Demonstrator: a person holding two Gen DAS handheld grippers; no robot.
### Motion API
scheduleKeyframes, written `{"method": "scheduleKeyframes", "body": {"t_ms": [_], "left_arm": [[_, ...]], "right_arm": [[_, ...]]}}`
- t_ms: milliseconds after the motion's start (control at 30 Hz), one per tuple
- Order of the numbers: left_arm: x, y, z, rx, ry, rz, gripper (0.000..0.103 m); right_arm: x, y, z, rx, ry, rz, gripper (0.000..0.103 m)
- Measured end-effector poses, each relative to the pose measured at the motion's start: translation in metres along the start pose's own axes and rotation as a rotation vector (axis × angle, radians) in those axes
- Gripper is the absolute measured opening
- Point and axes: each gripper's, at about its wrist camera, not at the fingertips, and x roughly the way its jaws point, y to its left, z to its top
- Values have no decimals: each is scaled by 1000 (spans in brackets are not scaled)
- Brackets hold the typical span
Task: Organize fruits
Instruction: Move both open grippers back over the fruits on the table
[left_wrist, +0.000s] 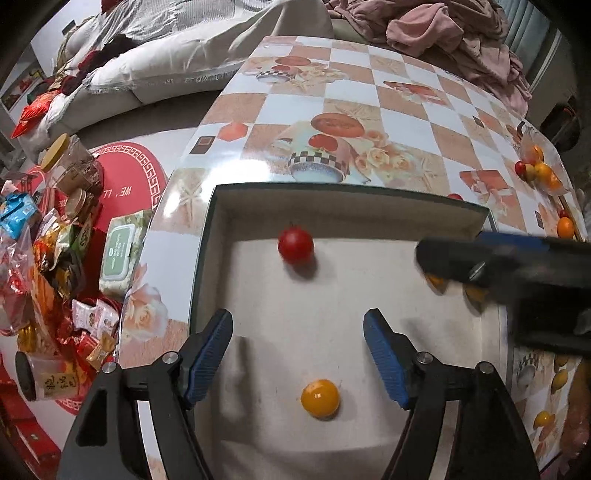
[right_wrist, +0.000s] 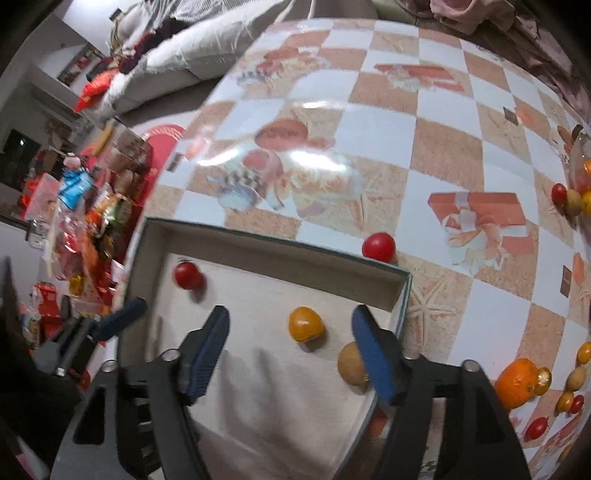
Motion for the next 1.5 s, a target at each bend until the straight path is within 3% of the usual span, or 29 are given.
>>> {"method": "scheduleKeyframes", "body": {"t_ms": [167,567,1000,1500], "left_arm": [[-10,-10,-7,21,2,0,75],[-41,-82,-13,140,-28,-70,75],[-53,-186,-31,320,-2,-168,75],[-43,-268,-83,423,117,-231,75]], "right_arm": [[-27,-9,-5,31,-67,12,81],[-68,-72,-45,170,-100,-42,81],[-106,-172,-129,359,-86,-162,81],[-137,-263,-220,563,-64,-266,81]]}}
